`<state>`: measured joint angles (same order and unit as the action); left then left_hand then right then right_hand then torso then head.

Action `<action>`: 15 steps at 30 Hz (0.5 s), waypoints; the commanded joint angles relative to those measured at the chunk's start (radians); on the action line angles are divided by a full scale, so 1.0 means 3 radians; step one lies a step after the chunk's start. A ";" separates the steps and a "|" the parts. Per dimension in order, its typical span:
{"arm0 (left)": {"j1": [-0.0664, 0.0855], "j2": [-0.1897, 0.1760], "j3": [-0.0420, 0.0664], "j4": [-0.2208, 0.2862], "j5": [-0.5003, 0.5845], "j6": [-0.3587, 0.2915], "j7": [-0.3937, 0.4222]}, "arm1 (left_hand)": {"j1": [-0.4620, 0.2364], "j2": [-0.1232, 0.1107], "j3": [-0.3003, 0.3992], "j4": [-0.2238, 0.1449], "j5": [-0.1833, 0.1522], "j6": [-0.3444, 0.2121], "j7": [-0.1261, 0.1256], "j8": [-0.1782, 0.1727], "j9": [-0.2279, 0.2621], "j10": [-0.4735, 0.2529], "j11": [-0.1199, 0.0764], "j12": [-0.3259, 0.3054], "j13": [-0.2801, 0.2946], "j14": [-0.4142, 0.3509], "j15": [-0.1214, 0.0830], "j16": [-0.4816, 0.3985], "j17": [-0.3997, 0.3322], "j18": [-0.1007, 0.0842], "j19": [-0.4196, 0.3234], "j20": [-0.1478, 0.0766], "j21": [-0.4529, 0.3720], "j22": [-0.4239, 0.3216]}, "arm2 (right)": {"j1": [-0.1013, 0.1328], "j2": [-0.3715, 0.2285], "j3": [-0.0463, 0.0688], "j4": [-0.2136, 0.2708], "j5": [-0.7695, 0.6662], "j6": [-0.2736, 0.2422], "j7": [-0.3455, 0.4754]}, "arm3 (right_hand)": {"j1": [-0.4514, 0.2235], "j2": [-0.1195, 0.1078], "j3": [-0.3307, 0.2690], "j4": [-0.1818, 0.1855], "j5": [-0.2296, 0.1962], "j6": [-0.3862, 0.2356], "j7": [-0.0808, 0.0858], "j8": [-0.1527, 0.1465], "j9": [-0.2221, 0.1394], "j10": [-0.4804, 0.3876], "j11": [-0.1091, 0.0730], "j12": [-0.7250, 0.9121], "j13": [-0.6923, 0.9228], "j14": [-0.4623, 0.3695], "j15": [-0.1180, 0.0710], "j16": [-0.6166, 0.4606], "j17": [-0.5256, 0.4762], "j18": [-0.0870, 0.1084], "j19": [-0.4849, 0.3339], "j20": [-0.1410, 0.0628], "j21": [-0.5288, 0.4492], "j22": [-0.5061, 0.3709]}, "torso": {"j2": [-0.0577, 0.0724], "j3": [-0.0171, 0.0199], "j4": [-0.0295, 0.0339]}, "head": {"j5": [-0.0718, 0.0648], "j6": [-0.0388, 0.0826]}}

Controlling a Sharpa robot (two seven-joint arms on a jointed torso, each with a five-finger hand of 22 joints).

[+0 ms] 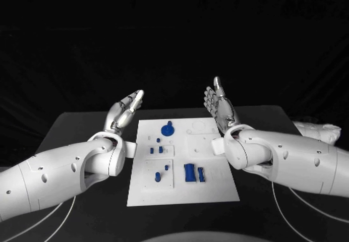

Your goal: Assemble the parts on the task board

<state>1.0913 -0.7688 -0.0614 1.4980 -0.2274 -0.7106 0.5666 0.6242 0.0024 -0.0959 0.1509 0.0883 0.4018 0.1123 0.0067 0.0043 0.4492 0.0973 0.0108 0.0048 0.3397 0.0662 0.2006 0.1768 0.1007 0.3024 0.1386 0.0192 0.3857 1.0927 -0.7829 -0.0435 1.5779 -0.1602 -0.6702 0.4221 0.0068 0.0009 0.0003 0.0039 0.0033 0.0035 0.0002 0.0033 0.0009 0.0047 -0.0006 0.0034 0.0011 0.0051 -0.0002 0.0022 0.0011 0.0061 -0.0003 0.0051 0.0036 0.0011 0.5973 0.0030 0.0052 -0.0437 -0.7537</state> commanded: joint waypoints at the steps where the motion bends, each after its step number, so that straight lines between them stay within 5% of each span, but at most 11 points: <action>1: -0.0067 -0.0018 0.0091 0.0129 0.0563 -0.0153 -0.0115 | -0.0642 -0.0008 0.0320 -0.0155 -0.0294 -0.0414 -0.0116 -0.0022 -0.0014 -0.0462 -0.0324 -0.0036 -0.0016 -0.0348 -0.0221 -0.0206 -0.0182 -0.0101 -0.0311 -0.0142 -0.0064 -0.0397 | -0.0077 0.0007 0.0073 -0.0016 0.0434 -0.0275 0.0277 | -0.0023 -0.0003 -0.0001 -0.0013 -0.0011 -0.0012 -0.0001 -0.0011 -0.0003 -0.0016 0.0002 -0.0011 -0.0004 -0.0017 0.0001 -0.0007 -0.0004 -0.0020 0.0001 -0.0017 -0.0012 -0.0004 | -0.0088 -0.0005 -0.0009 | 0.0063 0.0225; 2: -0.0084 -0.0022 0.0119 0.0156 0.0610 -0.0164 -0.0125 | -0.0736 -0.0008 0.0320 -0.0186 -0.0294 -0.0474 -0.0131 -0.0022 -0.0014 -0.0528 -0.0324 -0.0036 -0.0016 -0.0404 -0.0221 -0.0236 -0.0209 -0.0101 -0.0356 -0.0164 -0.0064 -0.0454 | -0.0108 0.0008 0.0107 -0.0021 0.0481 -0.0302 0.0300 | -0.0023 -0.0003 -0.0001 -0.0013 -0.0011 -0.0012 -0.0001 -0.0011 -0.0003 -0.0016 0.0002 -0.0011 -0.0004 -0.0017 0.0001 -0.0007 -0.0004 -0.0020 0.0001 -0.0017 -0.0012 -0.0004 | -0.0107 -0.0006 -0.0011 | 0.0081 0.0287; 3: -0.0099 -0.0026 0.0142 0.0179 0.0651 -0.0173 -0.0133 | -0.0788 -0.0008 0.0320 -0.0201 -0.0294 -0.0507 -0.0374 -0.0022 -0.0014 -0.0567 -0.0324 -0.0036 -0.0016 -0.0432 -0.0221 -0.0254 -0.0223 -0.0101 -0.0381 -0.0174 -0.0064 -0.0487 | -0.0123 0.0009 0.0123 -0.0023 0.0504 -0.0315 0.0312 | -0.0023 -0.0003 -0.0001 -0.0013 -0.0011 -0.0012 -0.0001 -0.0011 -0.0003 -0.0016 0.0002 -0.0011 -0.0004 -0.0017 0.0001 -0.0007 -0.0004 -0.0020 0.0001 -0.0017 -0.0012 -0.0004 | -0.0119 -0.0007 -0.0012 | 0.0091 0.0323; 5: -0.0121 -0.0033 0.0179 0.0214 0.0713 -0.0188 -0.0146 | -0.0873 -0.0008 0.0320 -0.0219 -0.0294 -0.0559 -0.0374 -0.0022 -0.0014 -0.0628 -0.0324 -0.0036 -0.0016 -0.0479 -0.0221 -0.0282 -0.0247 -0.0101 -0.0419 -0.0197 -0.0064 -0.0539 | -0.0140 0.0010 0.0143 -0.0026 0.0531 -0.0331 0.0325 | -0.0023 -0.0003 -0.0001 -0.0013 -0.0011 -0.0012 -0.0001 -0.0011 -0.0003 -0.0016 0.0002 -0.0011 -0.0004 -0.0017 0.0001 -0.0007 -0.0004 -0.0020 0.0001 -0.0017 -0.0012 -0.0004 | -0.0139 -0.0008 -0.0014 | 0.0110 0.0388; 6: -0.0129 -0.0035 0.0191 0.0226 0.0734 -0.0193 -0.0150 | -0.0923 -0.0008 0.0320 -0.0233 -0.0294 -0.0590 -0.0374 -0.0022 -0.0014 -0.0664 -0.0324 -0.0036 -0.0016 -0.0506 -0.0221 -0.0296 -0.0261 -0.0336 -0.0446 -0.0207 -0.0064 -0.0570 | -0.0142 0.0010 0.0145 -0.0026 0.0534 -0.0333 0.0326 | -0.0023 -0.0003 -0.0001 -0.0013 -0.0011 -0.0012 -0.0001 -0.0011 -0.0003 -0.0016 0.0002 -0.0011 -0.0004 -0.0017 0.0001 -0.0007 -0.0004 -0.0020 0.0001 -0.0017 -0.0012 -0.0004 | -0.0147 -0.0008 -0.0014 | 0.0118 0.0415; 7: -0.0134 -0.0036 0.0199 0.0235 0.0748 -0.0196 -0.0153 | -0.0968 -0.0008 0.0320 -0.0245 -0.0294 -0.0617 -0.0374 -0.0022 -0.0014 -0.0697 -0.0324 -0.0036 -0.0016 -0.0531 -0.0221 -0.0310 -0.0274 -0.0336 -0.0467 -0.0216 -0.0064 -0.0598 | -0.0142 0.0010 0.0145 -0.0026 0.0534 -0.0333 0.0326 | -0.0023 -0.0003 -0.0001 -0.0013 -0.0011 -0.0012 -0.0001 -0.0011 -0.0003 -0.0016 0.0002 -0.0011 -0.0004 -0.0017 0.0001 -0.0007 -0.0004 -0.0020 0.0001 -0.0017 -0.0012 -0.0004 | -0.0154 -0.0009 -0.0015 | 0.0124 0.0439; 8: -0.0137 -0.0037 0.0204 0.0239 0.0756 -0.0198 -0.0155 | -0.1014 -0.0008 0.0320 -0.0258 -0.0294 -0.0646 -0.0374 -0.0022 -0.0014 -0.0729 -0.0324 -0.0036 -0.0016 -0.0555 -0.0221 -0.0326 -0.0287 -0.0336 -0.0485 -0.0462 -0.0064 -0.0627 | -0.0142 0.0010 0.0145 -0.0026 0.0534 -0.0333 0.0326 | -0.0023 -0.0003 -0.0001 -0.0013 -0.0011 -0.0012 -0.0001 -0.0011 -0.0003 -0.0016 0.0002 -0.0011 -0.0004 -0.0017 0.0001 -0.0007 -0.0004 -0.0020 0.0001 -0.0017 -0.0012 -0.0004 | -0.0161 -0.0009 -0.0016 | 0.0130 0.0459; 9: -0.0138 -0.0037 0.0205 0.0240 0.0758 -0.0198 -0.0155 | -0.1070 -0.0008 0.0320 -0.0503 -0.0294 -0.0685 -0.0374 -0.0022 -0.0014 -0.0770 -0.0324 -0.0036 -0.0016 -0.0585 -0.0221 -0.0345 -0.0303 -0.0336 -0.0514 -0.0462 -0.0064 -0.0661 | -0.0142 0.0010 0.0145 -0.0026 0.0534 -0.0333 0.0326 | -0.0023 -0.0003 -0.0001 -0.0013 -0.0011 -0.0012 -0.0001 -0.0011 -0.0003 -0.0016 0.0002 -0.0011 -0.0004 -0.0017 0.0001 -0.0007 -0.0004 -0.0020 0.0001 -0.0017 -0.0012 -0.0004 | -0.0168 -0.0009 -0.0016 | 0.0137 0.0483; 14: -0.0138 -0.0037 0.0205 0.0240 0.0758 -0.0198 -0.0155 | -0.1255 -0.0008 0.0320 -0.0503 -0.0294 -0.0807 -0.0374 -0.0022 -0.0014 -0.0903 -0.0324 -0.0036 -0.0016 -0.0685 -0.0221 -0.0401 -0.0356 -0.0336 -0.0616 -0.0462 -0.0064 -0.0776 | -0.0142 0.0010 0.0145 -0.0026 0.0534 -0.0333 0.0326 | -0.0023 -0.0003 -0.0001 -0.0013 -0.0011 -0.0012 -0.0001 -0.0011 -0.0003 -0.0016 0.0002 -0.0011 -0.0004 -0.0017 0.0001 -0.0007 -0.0004 -0.0020 0.0001 -0.0017 -0.0012 -0.0004 | -0.0177 -0.0010 -0.0017 | 0.0146 0.0512; 15: -0.0138 -0.0037 0.0205 0.0240 0.0758 -0.0198 -0.0155 | -0.1289 -0.0008 0.0320 -0.0503 -0.0294 -0.0828 -0.0374 -0.0022 -0.0014 -0.0928 -0.0324 -0.0036 -0.0016 -0.0703 -0.0221 -0.0415 -0.0589 -0.0336 -0.0632 -0.0462 -0.0064 -0.0797 | -0.0142 0.0010 0.0145 -0.0026 0.0534 -0.0333 0.0326 | -0.0023 -0.0003 -0.0001 -0.0013 -0.0011 -0.0012 -0.0001 -0.0011 -0.0003 -0.0016 0.0002 -0.0011 -0.0004 -0.0017 0.0001 -0.0007 -0.0004 -0.0020 0.0001 -0.0017 -0.0012 -0.0004 | -0.0177 -0.0010 -0.0017 | 0.0146 0.0512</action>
<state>1.0502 -0.7807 -0.0011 1.5668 -0.0264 -0.7582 0.5219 0.3212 0.0003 -0.0078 0.0375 0.0088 0.2080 0.0135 0.0068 0.0016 0.2311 0.0078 0.0057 0.0012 0.1739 0.0051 0.1039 0.0833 0.0307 0.1531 0.0317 0.0061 0.1982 1.0505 -0.7811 -0.0004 1.5698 -0.0130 -0.7588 0.4930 0.0056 -0.0003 0.0002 0.0039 0.0034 0.0035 0.0003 0.0034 0.0010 0.0048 -0.0006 0.0034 0.0011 0.0052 -0.0002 0.0022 0.0010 0.0062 -0.0005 0.0053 0.0037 0.0011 0.5479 0.0004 0.0003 -0.0007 -0.6040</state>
